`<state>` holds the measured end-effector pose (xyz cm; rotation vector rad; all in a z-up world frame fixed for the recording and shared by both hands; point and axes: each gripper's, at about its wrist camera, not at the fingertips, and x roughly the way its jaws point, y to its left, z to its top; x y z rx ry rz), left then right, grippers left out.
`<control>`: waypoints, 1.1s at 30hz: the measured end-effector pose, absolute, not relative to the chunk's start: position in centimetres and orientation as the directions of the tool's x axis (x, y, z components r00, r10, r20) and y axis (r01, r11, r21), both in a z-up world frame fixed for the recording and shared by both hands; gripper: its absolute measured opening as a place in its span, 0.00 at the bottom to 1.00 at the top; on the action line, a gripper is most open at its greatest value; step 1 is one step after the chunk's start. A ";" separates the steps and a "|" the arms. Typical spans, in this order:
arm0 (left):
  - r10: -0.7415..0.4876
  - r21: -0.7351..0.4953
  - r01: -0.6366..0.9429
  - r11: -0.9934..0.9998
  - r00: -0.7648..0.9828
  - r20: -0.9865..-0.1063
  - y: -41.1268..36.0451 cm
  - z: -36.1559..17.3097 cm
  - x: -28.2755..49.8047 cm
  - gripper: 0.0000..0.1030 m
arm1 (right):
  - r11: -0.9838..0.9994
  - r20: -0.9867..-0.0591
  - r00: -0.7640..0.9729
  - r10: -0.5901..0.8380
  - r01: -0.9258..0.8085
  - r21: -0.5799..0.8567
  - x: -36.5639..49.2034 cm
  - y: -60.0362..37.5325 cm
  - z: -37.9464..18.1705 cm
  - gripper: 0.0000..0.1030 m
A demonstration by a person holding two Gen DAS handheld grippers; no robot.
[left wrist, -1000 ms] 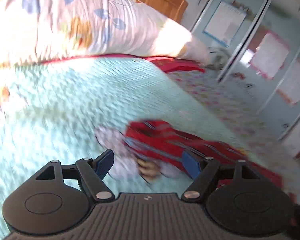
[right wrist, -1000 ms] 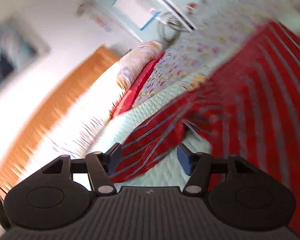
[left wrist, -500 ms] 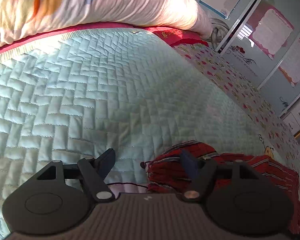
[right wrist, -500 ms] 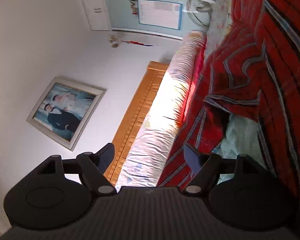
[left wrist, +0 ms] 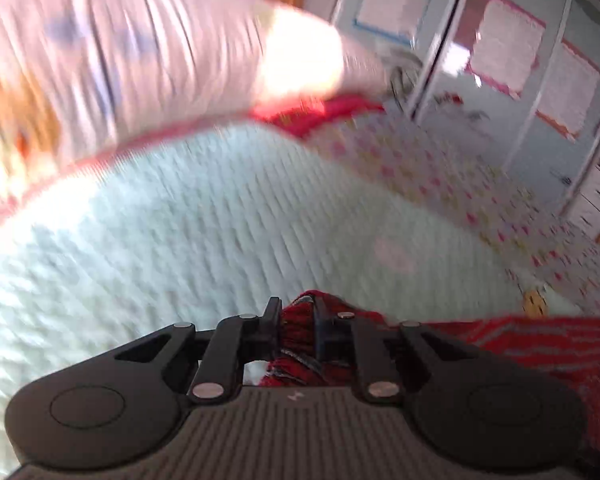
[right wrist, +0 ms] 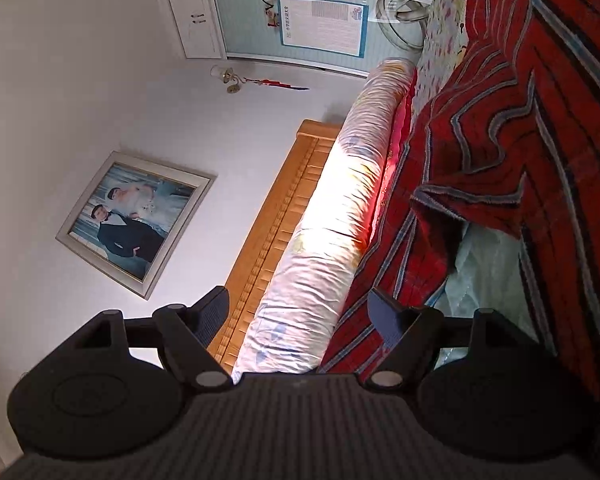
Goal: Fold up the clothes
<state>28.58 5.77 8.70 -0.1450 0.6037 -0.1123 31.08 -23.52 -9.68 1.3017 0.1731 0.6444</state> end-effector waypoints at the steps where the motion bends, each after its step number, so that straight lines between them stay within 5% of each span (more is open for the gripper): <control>1: -0.117 -0.139 0.049 0.989 0.836 -0.536 5.8 9.3 28.4 0.16 | 0.125 0.229 0.815 0.532 -0.343 0.931 31.2 -23.4 -9.7 0.74; 10: -0.051 -0.050 0.023 0.998 0.724 -0.688 5.6 3.0 33.0 0.27 | 0.155 0.209 0.821 0.531 -0.336 0.929 30.5 -23.0 -9.2 0.74; 16: -0.033 0.009 0.054 0.999 0.725 -0.688 5.6 3.9 34.9 0.36 | 0.152 0.209 0.824 0.526 -0.333 0.931 29.2 -22.8 -8.7 0.74; 17: -0.027 0.006 0.042 0.999 0.727 -0.686 5.8 4.2 34.9 0.41 | 0.151 0.209 0.824 0.526 -0.333 0.931 29.1 -22.7 -8.6 0.74; 20: 0.018 -0.054 -0.074 0.996 0.740 -0.672 7.6 5.2 34.0 0.80 | 0.149 0.210 0.825 0.525 -0.332 0.931 29.0 -22.7 -8.5 0.74; 21: 0.037 -0.093 -0.133 0.987 0.741 -0.671 8.5 5.5 33.5 0.81 | 0.148 0.210 0.825 0.525 -0.332 0.932 28.9 -22.6 -8.5 0.74; 25: -0.053 -0.272 -0.170 0.947 0.754 -0.655 9.6 5.9 29.2 0.78 | 0.146 0.211 0.825 0.525 -0.331 0.932 28.8 -22.5 -8.4 0.74; 28: -0.201 -0.350 -0.025 0.936 0.781 -0.592 7.3 6.3 26.0 0.66 | 0.143 0.213 0.824 0.525 -0.332 0.932 28.9 -22.4 -8.5 0.74; 31: -0.317 -0.356 0.127 0.926 0.773 -0.550 4.1 6.1 25.7 0.65 | 0.140 0.214 0.824 0.524 -0.331 0.933 28.9 -22.4 -8.5 0.74; 32: -0.273 -0.296 0.109 0.949 0.754 -0.597 3.8 5.2 26.7 0.60 | 0.139 0.214 0.824 0.524 -0.331 0.933 28.9 -22.4 -8.5 0.74; 33: -0.203 -0.216 0.078 0.973 0.733 -0.649 3.6 4.0 27.9 0.43 | 0.139 0.215 0.824 0.524 -0.331 0.933 28.9 -22.4 -8.5 0.74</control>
